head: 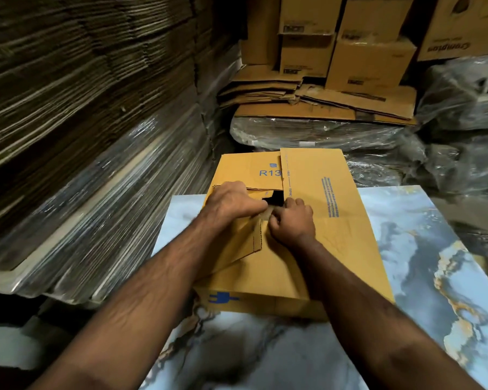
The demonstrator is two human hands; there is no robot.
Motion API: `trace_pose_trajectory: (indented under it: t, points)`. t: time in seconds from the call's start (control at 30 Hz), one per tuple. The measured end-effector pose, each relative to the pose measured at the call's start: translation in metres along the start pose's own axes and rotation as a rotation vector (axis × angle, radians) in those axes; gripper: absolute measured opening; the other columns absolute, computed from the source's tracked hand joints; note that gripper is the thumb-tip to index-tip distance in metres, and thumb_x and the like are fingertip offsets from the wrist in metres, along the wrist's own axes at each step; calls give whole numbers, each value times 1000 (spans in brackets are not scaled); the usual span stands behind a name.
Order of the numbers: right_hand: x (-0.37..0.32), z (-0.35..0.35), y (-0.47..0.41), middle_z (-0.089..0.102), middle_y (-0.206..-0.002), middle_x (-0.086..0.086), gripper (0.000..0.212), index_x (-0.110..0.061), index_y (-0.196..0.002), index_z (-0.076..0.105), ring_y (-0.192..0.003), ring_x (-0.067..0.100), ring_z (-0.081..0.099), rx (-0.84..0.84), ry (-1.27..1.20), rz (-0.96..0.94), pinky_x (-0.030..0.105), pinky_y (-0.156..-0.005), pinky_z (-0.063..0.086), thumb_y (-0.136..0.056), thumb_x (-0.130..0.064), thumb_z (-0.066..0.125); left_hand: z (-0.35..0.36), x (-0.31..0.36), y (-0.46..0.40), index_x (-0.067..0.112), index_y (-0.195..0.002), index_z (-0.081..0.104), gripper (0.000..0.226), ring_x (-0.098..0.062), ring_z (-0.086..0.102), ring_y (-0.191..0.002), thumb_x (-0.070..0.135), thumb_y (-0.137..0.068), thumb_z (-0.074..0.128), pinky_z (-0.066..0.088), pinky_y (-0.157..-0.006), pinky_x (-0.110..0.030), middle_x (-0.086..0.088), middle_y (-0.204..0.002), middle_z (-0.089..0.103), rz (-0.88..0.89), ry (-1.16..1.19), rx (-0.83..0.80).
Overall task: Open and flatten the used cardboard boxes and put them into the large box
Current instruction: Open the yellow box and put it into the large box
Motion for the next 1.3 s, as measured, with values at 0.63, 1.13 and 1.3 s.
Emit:
trace_pose_trajectory:
  t: [0.63,1.13,1.3]
  points:
    - [-31,-75,28,51,-84,11,27,-5,-70,60,-83,29,44,453,-247,-166,40,-70,41,-81,-26,47,-20,-24,-16,17,-93,57,51,-25,65,-87,63,-71,66,54,-67,-29,-6,-102,63,10,202,-10]
    - [-87,-142,131,53,-80,12,25,-5,-68,57,-79,30,47,696,-54,-292,44,-69,44,-76,-28,59,-17,-25,-9,5,-137,47,77,-35,60,-114,57,-84,66,53,-96,-38,-21,-138,51,28,236,-34]
    - [-103,-153,179,57,-82,14,25,-4,-68,58,-77,32,50,746,15,-311,41,-66,43,-77,-27,59,-12,-28,-9,5,-141,43,96,-38,53,-123,66,-72,68,47,-102,-43,-22,-146,43,30,255,-32]
Point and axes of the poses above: each hand's wrist, its own y-axis away from the middle knuckle, its own z-axis out of the palm, x = y × z, the point moved 2 cm from there along -y, towards the middle knuckle
